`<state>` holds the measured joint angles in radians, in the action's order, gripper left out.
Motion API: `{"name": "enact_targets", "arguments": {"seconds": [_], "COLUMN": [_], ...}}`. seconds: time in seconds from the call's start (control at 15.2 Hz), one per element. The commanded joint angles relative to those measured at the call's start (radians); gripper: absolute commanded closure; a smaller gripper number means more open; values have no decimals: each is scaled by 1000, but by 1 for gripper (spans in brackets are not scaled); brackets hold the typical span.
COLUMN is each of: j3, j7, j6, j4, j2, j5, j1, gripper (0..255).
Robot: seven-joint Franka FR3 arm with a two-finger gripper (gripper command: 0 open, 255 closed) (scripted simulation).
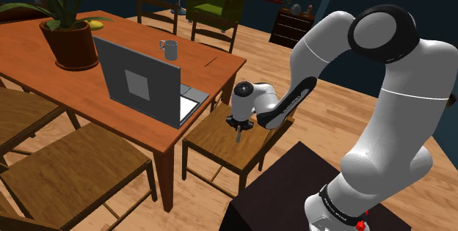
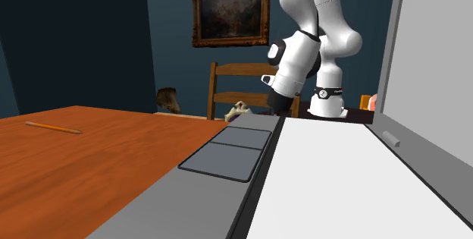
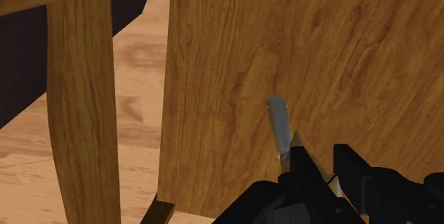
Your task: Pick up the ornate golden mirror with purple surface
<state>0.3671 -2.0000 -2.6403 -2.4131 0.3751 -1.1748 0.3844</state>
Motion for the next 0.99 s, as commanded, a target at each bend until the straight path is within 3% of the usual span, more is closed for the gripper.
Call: {"name": "enact_targets", "arguments": {"seconds": [0.0, 0.92], "j3": [8, 106], "j7": [28, 283], "j6": [3, 45], "j4": [-21, -89], "j2": [-26, -236], "j5": [29, 323], "j1": [13, 76], "gripper": [255, 255]}}
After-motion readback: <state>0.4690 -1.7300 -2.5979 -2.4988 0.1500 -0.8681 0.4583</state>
